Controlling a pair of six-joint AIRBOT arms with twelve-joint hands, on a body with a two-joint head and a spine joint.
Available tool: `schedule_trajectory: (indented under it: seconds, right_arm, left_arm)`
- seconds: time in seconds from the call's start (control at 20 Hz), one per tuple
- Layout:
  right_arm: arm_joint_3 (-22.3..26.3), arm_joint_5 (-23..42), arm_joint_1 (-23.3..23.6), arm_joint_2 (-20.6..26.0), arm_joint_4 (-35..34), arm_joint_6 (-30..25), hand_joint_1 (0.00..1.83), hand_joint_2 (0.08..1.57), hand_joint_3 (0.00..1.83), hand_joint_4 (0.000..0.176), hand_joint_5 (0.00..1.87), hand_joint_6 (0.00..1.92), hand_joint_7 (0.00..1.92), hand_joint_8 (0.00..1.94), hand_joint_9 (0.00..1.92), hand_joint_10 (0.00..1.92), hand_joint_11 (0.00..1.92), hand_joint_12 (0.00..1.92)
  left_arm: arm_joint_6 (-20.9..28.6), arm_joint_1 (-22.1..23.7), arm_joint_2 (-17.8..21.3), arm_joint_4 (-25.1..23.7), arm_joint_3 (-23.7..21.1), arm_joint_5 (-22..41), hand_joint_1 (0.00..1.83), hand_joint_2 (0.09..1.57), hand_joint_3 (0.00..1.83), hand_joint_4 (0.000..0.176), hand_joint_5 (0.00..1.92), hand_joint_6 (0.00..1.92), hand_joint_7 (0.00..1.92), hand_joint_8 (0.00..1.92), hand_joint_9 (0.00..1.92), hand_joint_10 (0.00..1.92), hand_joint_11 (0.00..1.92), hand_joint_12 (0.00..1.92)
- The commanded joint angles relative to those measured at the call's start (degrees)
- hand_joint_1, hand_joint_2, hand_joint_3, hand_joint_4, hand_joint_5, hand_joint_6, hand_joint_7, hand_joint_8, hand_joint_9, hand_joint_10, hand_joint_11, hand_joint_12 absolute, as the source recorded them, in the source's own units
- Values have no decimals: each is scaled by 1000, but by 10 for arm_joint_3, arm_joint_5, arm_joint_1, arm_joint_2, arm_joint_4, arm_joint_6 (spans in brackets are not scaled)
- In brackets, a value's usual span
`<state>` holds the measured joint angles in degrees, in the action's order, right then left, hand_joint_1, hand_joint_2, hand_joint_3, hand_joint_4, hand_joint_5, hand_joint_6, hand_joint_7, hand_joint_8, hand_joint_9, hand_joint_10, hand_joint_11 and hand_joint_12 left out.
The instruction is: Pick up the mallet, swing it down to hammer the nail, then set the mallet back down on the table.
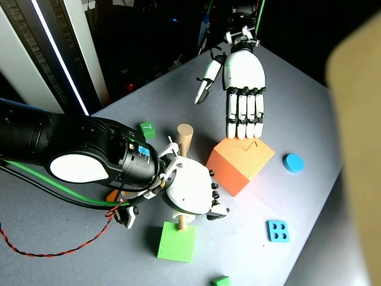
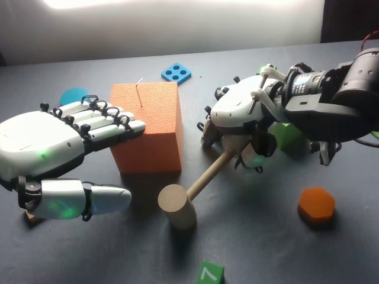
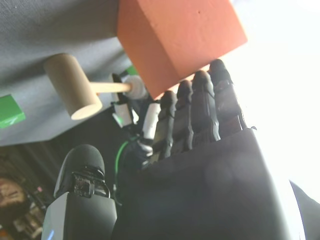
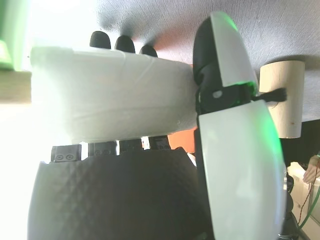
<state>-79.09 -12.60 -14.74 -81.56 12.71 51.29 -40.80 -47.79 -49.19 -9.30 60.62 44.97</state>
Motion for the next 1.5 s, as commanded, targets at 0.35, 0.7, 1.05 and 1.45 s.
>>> schedule_trajectory:
  seconds: [0.35, 0.7, 1.05, 1.45]
  right_arm:
    - [0, 16, 3, 4, 3, 11, 1066, 1010, 0, 0, 744, 41, 793, 47, 702, 163, 110, 1358]
    - [10, 15, 4, 9, 3, 16, 1128, 1005, 2, 0, 508, 1218, 531, 1397, 574, 1382, 616, 1525]
    - [18, 9, 5, 14, 3, 20, 1079, 998, 0, 0, 446, 1750, 588, 1937, 689, 1920, 776, 1921]
    - [32, 9, 6, 23, 3, 28, 1043, 1014, 8, 0, 1128, 1921, 1289, 1941, 1431, 1921, 1624, 1921]
  left_arm:
    - [4, 2, -5, 4, -2, 33, 0, 1197, 0, 0, 117, 1, 144, 2, 144, 3, 0, 295]
    - [4, 3, -5, 4, -2, 33, 0, 1196, 0, 0, 124, 1, 145, 1, 146, 1, 0, 316]
    - [3, 3, -5, 2, -2, 33, 0, 1196, 1, 0, 119, 3, 147, 3, 143, 4, 0, 303]
    - [3, 3, -5, 2, -1, 32, 0, 1197, 0, 0, 141, 5, 188, 4, 185, 3, 0, 377]
